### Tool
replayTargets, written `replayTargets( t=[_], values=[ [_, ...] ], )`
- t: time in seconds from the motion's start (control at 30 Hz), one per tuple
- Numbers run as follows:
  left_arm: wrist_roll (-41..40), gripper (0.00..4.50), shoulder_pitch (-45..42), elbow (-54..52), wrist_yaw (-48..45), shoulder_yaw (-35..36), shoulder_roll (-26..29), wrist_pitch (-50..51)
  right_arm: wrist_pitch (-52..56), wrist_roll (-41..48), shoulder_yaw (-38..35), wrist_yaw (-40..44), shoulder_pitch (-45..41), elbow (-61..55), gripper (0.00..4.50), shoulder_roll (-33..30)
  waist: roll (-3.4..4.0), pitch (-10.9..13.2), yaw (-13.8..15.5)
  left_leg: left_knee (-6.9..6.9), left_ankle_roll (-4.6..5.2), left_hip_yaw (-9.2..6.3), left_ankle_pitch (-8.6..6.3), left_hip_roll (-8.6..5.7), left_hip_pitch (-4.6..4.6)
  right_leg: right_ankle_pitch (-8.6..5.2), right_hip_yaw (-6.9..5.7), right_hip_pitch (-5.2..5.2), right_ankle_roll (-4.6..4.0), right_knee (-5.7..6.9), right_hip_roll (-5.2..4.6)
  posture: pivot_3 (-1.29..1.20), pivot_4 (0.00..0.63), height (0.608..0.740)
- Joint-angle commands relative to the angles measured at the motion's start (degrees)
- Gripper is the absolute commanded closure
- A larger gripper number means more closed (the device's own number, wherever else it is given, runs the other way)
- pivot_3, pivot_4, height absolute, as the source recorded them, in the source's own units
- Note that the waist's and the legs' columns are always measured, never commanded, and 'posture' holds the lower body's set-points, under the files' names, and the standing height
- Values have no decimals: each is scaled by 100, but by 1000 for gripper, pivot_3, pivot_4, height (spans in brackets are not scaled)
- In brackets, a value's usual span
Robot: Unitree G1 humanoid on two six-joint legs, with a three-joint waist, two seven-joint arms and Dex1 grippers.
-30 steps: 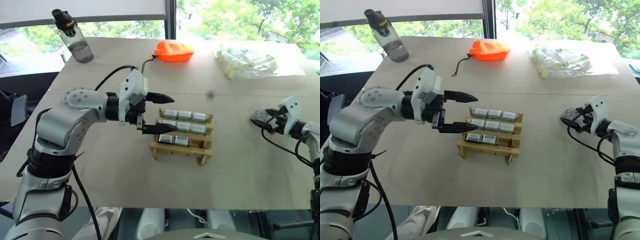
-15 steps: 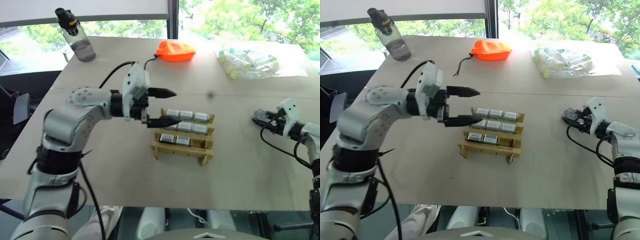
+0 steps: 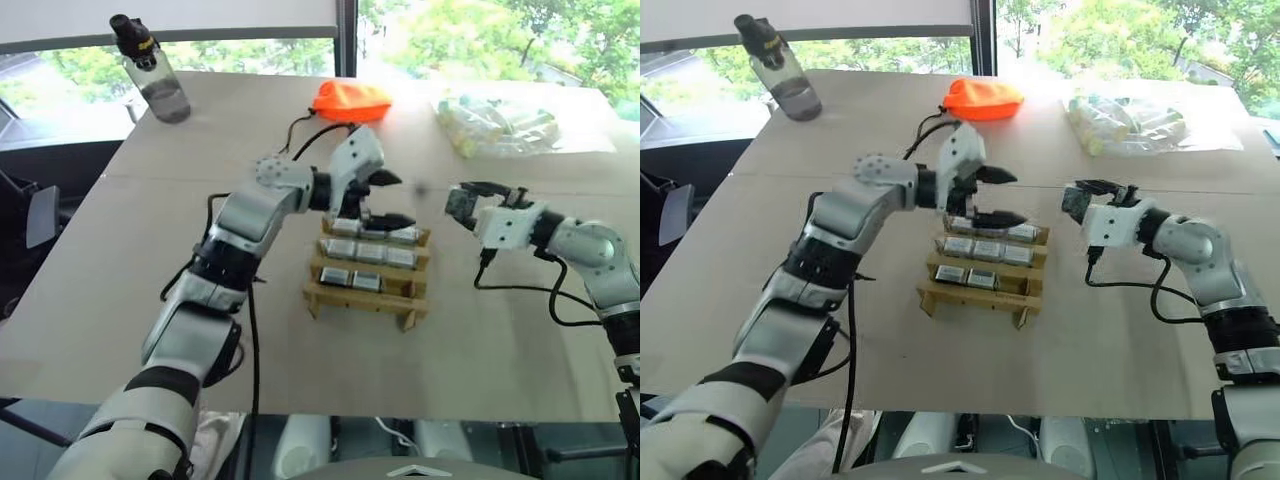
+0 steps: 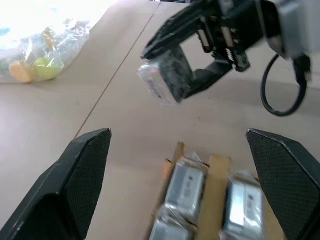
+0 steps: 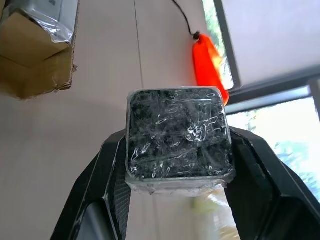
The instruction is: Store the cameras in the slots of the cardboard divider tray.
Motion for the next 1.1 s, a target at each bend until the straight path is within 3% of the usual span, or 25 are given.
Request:
replayTargets(
  t=[0.03,0.27,0.8,1.07,1.1],
  values=[
    [-5,0,-530,574,-149,222,-222,43,-1126,-1113,142,-967,-578,-101,2505,-264,1,1,-29,-2,-1,2,0,0,0,0,1,-4,0,2,1,0,150,726],
    [30,0,-785,856,-442,160,-384,328,-2021,-2259,489,-2119,-1027,49,2505,-311,0,1,-64,-11,-7,0,4,3,-1,0,0,-5,-1,-5,6,0,150,726],
    [391,0,-708,623,-1178,-149,-136,430,-2209,-3115,1050,-3029,-1434,573,2505,-393,1,1,-93,-9,-8,-1,5,4,-1,0,1,-4,-1,-4,4,0,150,726],
    [537,3701,-742,679,-1239,-113,-256,320,-2212,-3012,1179,-3065,-1485,569,2505,-392,1,1,-98,-10,-8,-2,5,4,-2,0,-1,-4,-1,-7,4,0,150,726],
    [579,3731,-733,684,-1242,-124,-260,272,-2218,-2976,1201,-3038,-1487,582,2505,-399,1,1,-101,-10,-8,-1,5,4,-2,0,1,-4,-1,-5,3,0,150,726]
  ],
)
